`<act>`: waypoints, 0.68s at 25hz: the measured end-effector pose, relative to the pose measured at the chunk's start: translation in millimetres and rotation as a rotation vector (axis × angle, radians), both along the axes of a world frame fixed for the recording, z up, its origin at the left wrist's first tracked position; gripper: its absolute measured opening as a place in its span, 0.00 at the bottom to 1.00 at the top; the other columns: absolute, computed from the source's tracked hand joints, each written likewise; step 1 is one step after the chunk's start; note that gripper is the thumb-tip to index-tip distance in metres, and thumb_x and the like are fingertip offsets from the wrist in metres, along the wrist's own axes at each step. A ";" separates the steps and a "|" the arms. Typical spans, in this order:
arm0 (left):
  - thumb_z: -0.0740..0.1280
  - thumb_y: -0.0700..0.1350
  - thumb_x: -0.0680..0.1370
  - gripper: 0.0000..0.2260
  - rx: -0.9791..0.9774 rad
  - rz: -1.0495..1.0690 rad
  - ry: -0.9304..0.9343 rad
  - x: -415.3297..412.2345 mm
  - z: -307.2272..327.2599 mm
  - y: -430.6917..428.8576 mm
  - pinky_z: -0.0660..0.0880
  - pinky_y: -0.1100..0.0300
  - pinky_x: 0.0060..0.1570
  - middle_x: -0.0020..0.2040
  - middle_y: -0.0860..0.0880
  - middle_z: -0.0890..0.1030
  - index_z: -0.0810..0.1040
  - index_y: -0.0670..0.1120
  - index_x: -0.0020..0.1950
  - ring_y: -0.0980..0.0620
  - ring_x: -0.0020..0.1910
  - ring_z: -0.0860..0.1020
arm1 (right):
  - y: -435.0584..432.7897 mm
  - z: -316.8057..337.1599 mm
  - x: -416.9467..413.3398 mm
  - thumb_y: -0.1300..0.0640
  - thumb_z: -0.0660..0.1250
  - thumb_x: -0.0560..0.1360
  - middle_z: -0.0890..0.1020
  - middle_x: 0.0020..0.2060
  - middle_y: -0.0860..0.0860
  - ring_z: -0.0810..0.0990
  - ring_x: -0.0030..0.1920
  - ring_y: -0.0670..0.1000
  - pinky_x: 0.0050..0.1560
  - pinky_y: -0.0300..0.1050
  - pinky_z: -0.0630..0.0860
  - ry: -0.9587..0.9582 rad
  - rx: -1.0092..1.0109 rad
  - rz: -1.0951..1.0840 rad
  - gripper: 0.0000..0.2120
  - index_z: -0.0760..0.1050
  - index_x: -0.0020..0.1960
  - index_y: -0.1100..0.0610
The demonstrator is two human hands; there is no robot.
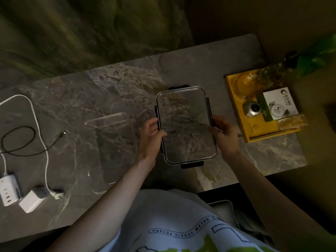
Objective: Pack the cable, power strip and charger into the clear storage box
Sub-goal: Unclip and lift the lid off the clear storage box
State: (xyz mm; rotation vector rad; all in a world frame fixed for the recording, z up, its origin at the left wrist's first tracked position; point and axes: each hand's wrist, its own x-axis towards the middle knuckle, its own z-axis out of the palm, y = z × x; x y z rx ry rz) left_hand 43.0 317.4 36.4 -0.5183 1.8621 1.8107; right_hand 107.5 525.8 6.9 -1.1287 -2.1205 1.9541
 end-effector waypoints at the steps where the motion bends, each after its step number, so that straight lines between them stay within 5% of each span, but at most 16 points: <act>1: 0.64 0.31 0.72 0.19 -0.007 0.001 -0.012 0.6 -3.4 2.8 0.73 0.63 0.46 0.55 0.47 0.81 0.73 0.47 0.60 0.55 0.50 0.79 | 2.2 -3.0 0.0 0.62 0.70 0.73 0.84 0.54 0.53 0.82 0.56 0.52 0.60 0.59 0.77 -0.010 0.011 0.014 0.16 0.78 0.61 0.57; 8: 0.64 0.32 0.72 0.17 -0.075 -0.038 -0.105 0.9 -21.4 13.6 0.75 0.57 0.49 0.51 0.50 0.82 0.73 0.55 0.50 0.53 0.48 0.80 | 9.5 -17.2 -1.2 0.66 0.68 0.74 0.83 0.54 0.53 0.81 0.55 0.50 0.58 0.51 0.78 -0.069 0.037 0.059 0.16 0.78 0.60 0.56; 12: 0.64 0.32 0.72 0.17 -0.093 -0.038 -0.134 1.3 -33.2 14.1 0.76 0.45 0.57 0.52 0.46 0.82 0.75 0.53 0.51 0.48 0.50 0.80 | 9.9 -22.5 -0.5 0.67 0.66 0.74 0.82 0.56 0.54 0.80 0.55 0.49 0.59 0.52 0.77 -0.121 0.058 0.078 0.17 0.77 0.61 0.57; 17: 0.63 0.31 0.71 0.17 -0.096 -0.038 -0.175 2.9 -37.3 19.3 0.76 0.44 0.57 0.48 0.47 0.81 0.74 0.49 0.56 0.49 0.48 0.80 | 12.9 -29.5 0.4 0.72 0.64 0.73 0.81 0.54 0.55 0.78 0.54 0.51 0.60 0.56 0.76 -0.153 0.078 0.083 0.18 0.76 0.61 0.61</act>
